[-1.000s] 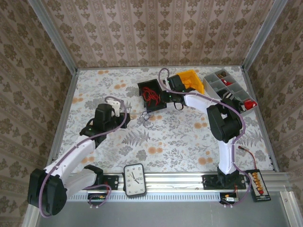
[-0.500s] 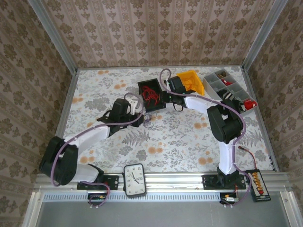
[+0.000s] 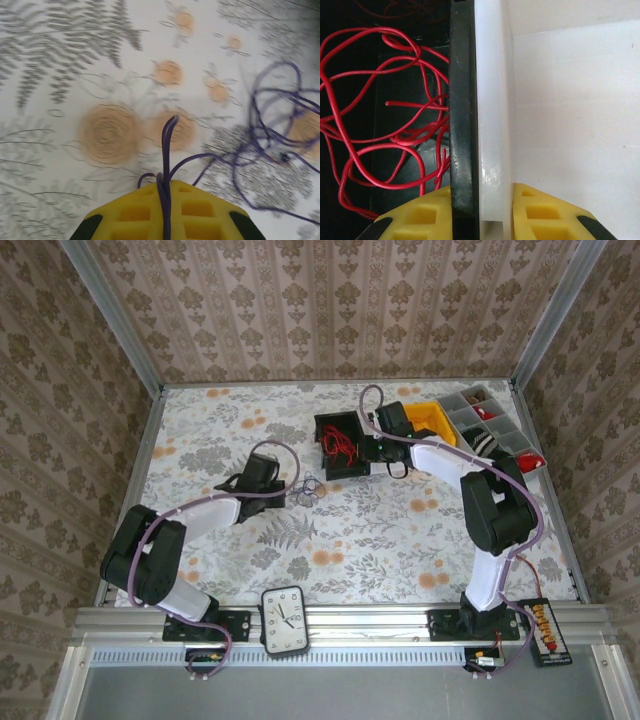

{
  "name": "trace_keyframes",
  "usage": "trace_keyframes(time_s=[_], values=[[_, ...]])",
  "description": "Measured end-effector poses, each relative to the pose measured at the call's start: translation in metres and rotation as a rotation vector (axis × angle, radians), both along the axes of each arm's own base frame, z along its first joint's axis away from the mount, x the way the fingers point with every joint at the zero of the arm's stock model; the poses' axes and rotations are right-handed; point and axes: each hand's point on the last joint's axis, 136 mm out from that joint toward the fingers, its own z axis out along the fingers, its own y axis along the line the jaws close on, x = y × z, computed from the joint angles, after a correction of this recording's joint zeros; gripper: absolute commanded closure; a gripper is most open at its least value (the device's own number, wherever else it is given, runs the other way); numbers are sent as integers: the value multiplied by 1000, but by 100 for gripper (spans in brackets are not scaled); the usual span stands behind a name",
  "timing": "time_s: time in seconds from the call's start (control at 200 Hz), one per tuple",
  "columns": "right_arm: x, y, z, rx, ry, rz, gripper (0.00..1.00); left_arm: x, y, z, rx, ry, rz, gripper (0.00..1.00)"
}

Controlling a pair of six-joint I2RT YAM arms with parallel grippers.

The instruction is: Untangle the cables

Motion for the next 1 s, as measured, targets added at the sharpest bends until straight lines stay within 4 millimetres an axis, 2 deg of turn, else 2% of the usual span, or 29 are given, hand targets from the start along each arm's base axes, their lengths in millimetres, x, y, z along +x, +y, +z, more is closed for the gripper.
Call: trace_keyframes(time_s=[0.16, 0.265, 0.305, 0.36, 0.395, 0.465, 0.53, 0.575, 0.755, 0.865, 1.0], values=[[29, 6, -1, 1, -14, -12, 96, -29, -34, -1, -45, 56, -180, 100], [49, 18, -3, 7, -29, -4, 94, -39, -46, 11, -100, 60, -244, 100], [52, 24, -5, 8, -32, 3, 88, -40, -49, 18, -119, 47, -253, 100], [53, 33, -7, 8, -32, 17, 68, -39, -49, 27, -136, 26, -256, 100], [52, 38, -7, 10, -33, 25, 60, -38, -49, 31, -142, 15, -255, 100], [43, 50, -11, 43, -14, 51, 51, -36, -46, 35, -147, 1, -242, 100], [29, 58, -14, 62, -2, 68, 50, -31, -39, 35, -142, -2, -217, 100], [12, 58, -19, 61, 10, 85, 49, -29, -35, 34, -136, -3, -198, 100], [-44, 57, -6, 70, 12, 147, 49, -20, -20, 30, -121, -3, -135, 100], [-55, 67, -2, 90, 7, 210, 52, -20, -18, 28, -121, 3, -120, 100], [-71, 76, -9, 106, 34, 285, 55, -20, -17, 28, -124, 6, -115, 100]])
